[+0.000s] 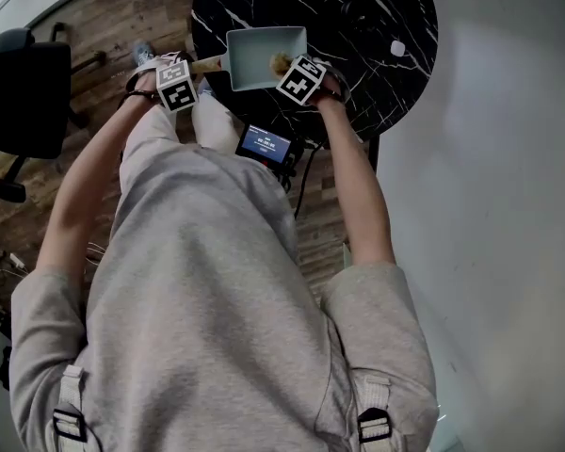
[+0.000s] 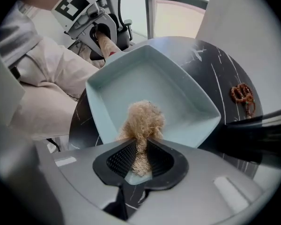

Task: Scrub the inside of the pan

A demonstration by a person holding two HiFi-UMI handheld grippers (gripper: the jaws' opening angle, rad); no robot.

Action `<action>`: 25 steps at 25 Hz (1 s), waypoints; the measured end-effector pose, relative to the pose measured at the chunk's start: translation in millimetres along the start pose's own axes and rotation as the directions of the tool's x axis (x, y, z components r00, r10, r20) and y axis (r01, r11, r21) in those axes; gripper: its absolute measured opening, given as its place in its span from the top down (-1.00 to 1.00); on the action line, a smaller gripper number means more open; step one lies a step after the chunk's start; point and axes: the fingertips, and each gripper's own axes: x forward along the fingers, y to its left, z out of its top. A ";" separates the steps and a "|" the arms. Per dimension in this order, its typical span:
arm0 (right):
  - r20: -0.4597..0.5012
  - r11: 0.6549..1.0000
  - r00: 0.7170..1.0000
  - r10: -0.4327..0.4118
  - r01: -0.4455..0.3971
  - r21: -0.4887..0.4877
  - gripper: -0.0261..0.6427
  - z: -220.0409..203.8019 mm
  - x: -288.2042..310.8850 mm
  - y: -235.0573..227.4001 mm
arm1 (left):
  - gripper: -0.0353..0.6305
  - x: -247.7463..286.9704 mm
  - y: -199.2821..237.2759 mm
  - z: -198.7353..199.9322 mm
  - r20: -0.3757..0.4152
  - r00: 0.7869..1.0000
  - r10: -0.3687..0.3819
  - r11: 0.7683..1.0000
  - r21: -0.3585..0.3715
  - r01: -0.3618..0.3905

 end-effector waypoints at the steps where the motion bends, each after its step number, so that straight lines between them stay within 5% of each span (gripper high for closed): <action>1: 0.003 1.000 1.000 0.013 -0.013 0.011 0.67 0.0 0.1 0.7 | 0.70 0.2 0.3 0.1 -0.002 1.000 -0.003 1.000 -0.001 0.003; 21: 0.217 0.978 0.954 0.209 -0.206 -0.035 0.68 98.5 1.9 67.1 | 0.66 -0.5 1.6 -0.7 -0.036 0.999 0.006 0.999 -0.032 -0.008; 23: 0.302 0.960 0.916 0.265 -0.279 0.006 0.67 104.2 -4.9 72.5 | 0.70 -0.6 -0.2 -2.0 -0.045 0.999 0.026 1.000 0.002 -0.026; 25: 0.453 0.913 0.830 0.325 -0.401 0.079 0.67 113.6 -24.0 77.4 | 0.70 -0.3 -3.8 -4.8 -0.057 0.998 0.019 1.000 0.012 -0.019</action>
